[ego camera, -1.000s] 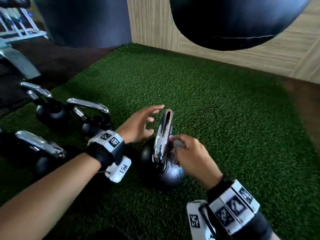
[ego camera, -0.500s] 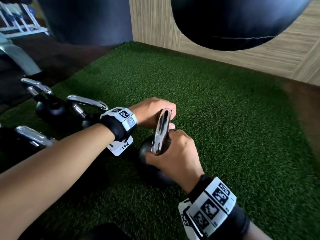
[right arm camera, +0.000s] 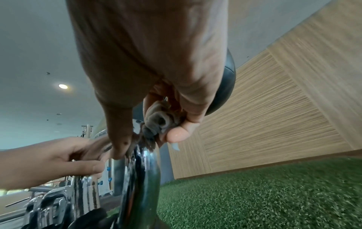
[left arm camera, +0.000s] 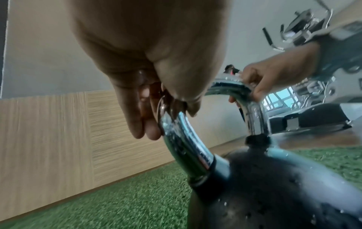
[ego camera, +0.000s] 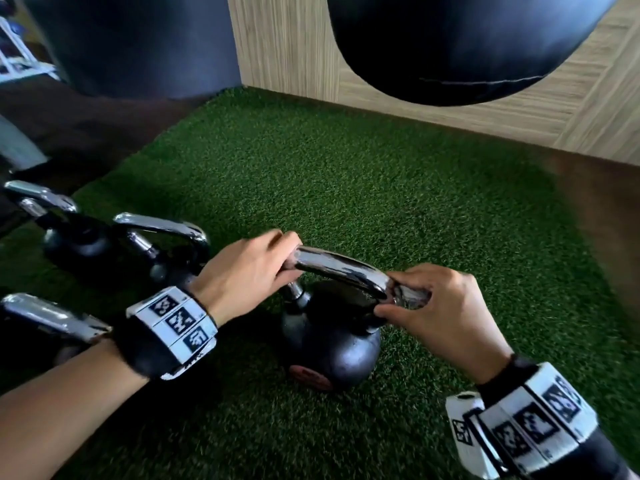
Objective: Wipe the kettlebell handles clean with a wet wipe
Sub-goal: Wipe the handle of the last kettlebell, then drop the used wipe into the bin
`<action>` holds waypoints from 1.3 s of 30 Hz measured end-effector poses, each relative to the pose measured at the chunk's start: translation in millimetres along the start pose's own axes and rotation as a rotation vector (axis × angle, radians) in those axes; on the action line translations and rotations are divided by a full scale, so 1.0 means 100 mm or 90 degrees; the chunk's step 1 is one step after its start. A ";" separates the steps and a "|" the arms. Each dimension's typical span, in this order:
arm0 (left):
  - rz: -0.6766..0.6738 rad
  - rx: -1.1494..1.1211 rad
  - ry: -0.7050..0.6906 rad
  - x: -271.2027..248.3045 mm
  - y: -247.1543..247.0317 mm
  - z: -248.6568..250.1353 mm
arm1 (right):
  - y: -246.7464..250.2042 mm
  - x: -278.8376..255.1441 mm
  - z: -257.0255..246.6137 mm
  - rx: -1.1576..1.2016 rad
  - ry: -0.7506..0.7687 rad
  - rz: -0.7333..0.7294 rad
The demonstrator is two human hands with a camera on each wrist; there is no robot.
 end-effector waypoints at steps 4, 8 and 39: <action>-0.026 -0.032 0.006 0.00 0.08 0.05 | -0.09 0.02 0.03 0.033 -0.042 -0.055; -0.069 -0.051 0.059 0.02 0.21 0.09 | -0.16 0.05 0.11 0.043 -0.086 -0.053; -0.354 -0.226 -0.084 1.73 5.08 5.09 | 6.26 -2.09 -2.06 -0.049 -0.674 0.098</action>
Point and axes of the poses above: each hand's wrist, its own x-axis towards the middle knuckle, its own y-axis out of the back of the hand, z = x × y, the point moved 4 cm from there along x, towards the middle knuckle, and after that the axes turned 9 degrees about -x, right-handed, at the moved point
